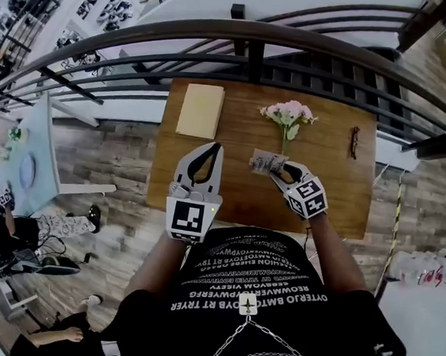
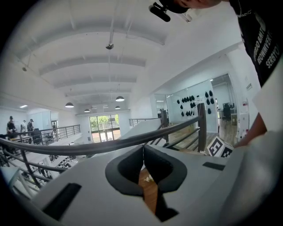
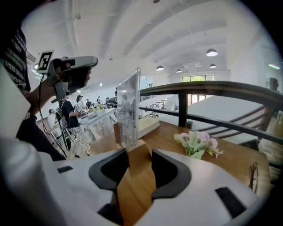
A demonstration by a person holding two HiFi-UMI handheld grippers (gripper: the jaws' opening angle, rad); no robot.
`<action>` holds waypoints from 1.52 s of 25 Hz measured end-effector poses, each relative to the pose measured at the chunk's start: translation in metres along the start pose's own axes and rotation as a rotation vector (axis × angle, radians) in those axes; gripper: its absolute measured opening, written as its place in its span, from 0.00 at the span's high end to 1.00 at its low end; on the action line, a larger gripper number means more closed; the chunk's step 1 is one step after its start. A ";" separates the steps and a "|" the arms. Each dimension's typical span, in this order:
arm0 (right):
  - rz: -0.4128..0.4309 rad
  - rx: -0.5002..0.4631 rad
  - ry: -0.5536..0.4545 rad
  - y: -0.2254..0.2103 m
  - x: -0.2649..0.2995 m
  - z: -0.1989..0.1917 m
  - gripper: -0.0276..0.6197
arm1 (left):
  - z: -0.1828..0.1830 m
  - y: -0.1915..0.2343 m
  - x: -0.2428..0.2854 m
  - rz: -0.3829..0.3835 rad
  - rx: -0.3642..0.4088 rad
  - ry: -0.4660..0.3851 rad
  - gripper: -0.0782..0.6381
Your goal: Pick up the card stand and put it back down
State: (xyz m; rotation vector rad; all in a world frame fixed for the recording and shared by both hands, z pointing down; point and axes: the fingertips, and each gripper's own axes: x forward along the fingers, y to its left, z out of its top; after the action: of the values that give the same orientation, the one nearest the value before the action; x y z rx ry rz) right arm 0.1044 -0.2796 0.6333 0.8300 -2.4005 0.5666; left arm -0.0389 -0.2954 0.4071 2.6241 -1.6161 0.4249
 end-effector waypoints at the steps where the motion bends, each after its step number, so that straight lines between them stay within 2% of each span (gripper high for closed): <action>1: 0.001 -0.005 -0.006 0.001 -0.005 0.007 0.69 | 0.001 -0.003 -0.001 -0.001 0.001 -0.005 0.85; 13: -0.001 -0.068 -0.047 0.008 -0.071 0.087 0.69 | 0.012 -0.023 -0.010 -0.010 0.002 -0.029 0.85; 23: 0.016 -0.116 -0.090 0.028 -0.107 0.136 0.69 | 0.016 -0.036 -0.031 -0.016 0.007 -0.041 0.85; 38: 0.009 -0.160 -0.144 0.044 -0.147 0.181 0.69 | 0.025 -0.043 -0.039 -0.023 0.009 -0.071 0.85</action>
State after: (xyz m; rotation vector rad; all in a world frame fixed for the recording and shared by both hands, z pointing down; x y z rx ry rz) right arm 0.1115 -0.2807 0.3957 0.8157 -2.5417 0.3224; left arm -0.0126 -0.2458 0.3787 2.6910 -1.6058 0.3433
